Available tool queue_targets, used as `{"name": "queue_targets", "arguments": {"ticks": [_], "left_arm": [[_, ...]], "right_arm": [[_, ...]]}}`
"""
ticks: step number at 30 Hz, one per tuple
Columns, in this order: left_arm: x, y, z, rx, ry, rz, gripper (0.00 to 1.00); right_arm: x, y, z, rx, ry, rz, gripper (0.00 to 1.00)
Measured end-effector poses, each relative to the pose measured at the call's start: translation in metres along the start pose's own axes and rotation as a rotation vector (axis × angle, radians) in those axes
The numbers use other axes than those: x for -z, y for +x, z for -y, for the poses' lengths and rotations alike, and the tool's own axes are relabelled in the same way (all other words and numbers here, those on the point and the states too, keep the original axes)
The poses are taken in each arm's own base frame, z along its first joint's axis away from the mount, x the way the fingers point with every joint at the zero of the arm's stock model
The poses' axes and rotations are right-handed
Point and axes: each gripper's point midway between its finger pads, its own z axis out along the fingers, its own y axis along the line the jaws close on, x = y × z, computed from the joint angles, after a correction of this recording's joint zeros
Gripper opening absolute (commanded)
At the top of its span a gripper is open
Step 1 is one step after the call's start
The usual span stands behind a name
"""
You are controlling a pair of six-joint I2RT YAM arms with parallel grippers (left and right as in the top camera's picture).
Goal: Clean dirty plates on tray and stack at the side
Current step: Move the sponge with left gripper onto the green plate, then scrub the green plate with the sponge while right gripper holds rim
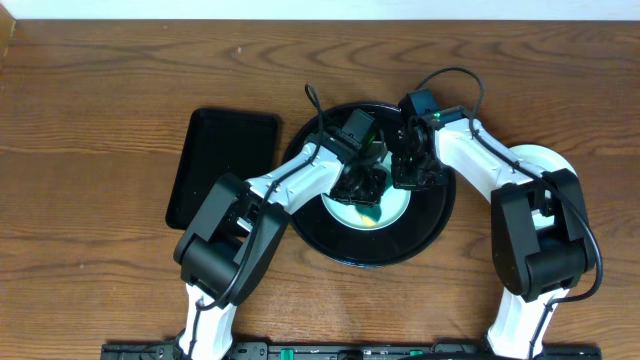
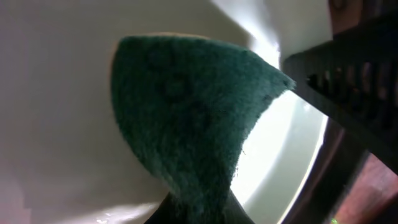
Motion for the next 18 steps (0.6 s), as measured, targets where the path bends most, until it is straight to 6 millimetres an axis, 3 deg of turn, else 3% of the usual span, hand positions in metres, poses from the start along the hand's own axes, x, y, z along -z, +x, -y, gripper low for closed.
{"name": "queue_targets", "arguments": {"ticks": [5, 11, 18], "left_arm": [[0.003, -0.008, -0.013, 0.040, -0.149, 0.078, 0.07], [0.017, -0.030, -0.042, 0.083, -0.356, 0.225, 0.07], [0.018, -0.028, -0.043, 0.108, -0.358, 0.211, 0.07]], "right_arm": [[0.000, 0.000, 0.000, 0.000, 0.000, 0.001, 0.01], [0.000, -0.002, -0.007, -0.002, -0.030, 0.007, 0.01], [0.000, -0.001, -0.009, -0.008, -0.037, 0.004, 0.01]]}}
